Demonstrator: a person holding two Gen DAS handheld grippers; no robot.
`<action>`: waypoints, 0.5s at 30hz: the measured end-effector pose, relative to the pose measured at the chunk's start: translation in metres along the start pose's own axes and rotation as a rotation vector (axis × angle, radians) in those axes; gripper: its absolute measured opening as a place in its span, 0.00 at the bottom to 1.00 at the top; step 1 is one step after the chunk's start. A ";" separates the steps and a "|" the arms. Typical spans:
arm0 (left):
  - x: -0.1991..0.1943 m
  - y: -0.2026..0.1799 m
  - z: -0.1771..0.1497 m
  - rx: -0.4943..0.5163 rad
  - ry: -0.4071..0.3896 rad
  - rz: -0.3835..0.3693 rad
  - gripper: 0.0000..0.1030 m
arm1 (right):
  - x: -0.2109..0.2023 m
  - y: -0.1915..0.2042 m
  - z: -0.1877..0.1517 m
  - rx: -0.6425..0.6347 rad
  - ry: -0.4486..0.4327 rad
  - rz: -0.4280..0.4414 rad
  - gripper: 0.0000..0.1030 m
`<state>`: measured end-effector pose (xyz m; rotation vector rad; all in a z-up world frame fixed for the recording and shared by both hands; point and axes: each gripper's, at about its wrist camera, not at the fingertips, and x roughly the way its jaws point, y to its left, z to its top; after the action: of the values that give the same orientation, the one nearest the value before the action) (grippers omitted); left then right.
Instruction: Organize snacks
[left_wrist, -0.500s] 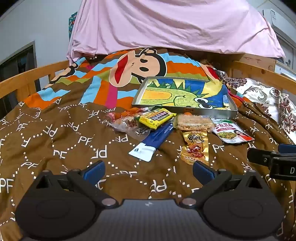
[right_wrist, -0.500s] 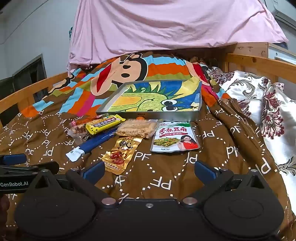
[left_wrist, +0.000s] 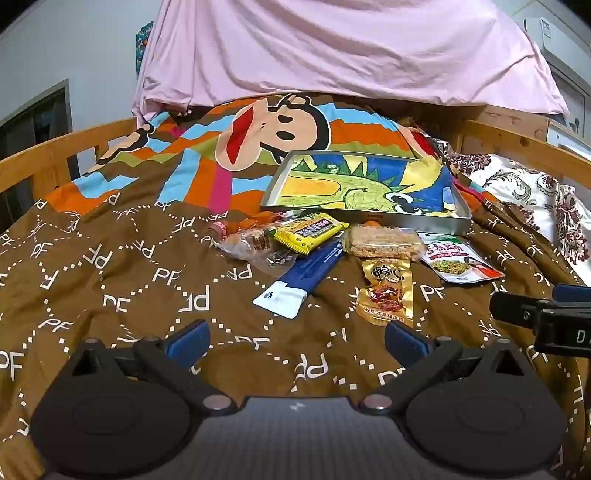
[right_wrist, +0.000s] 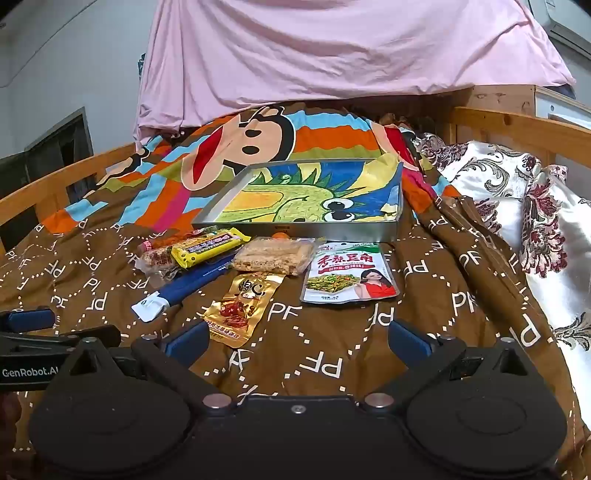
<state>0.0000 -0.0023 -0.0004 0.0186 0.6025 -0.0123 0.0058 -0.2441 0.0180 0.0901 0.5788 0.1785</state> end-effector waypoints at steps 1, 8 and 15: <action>0.001 0.000 0.000 -0.001 0.000 0.000 1.00 | -0.001 0.000 0.000 0.001 -0.005 -0.004 0.99; 0.002 0.000 -0.001 -0.007 0.002 -0.005 1.00 | -0.004 -0.002 0.001 0.014 -0.007 -0.018 0.99; 0.001 -0.001 -0.001 -0.010 -0.002 -0.007 1.00 | 0.001 -0.001 0.000 0.002 0.003 -0.017 0.99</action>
<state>0.0003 -0.0035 -0.0021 0.0062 0.6011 -0.0164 0.0063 -0.2446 0.0173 0.0868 0.5822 0.1616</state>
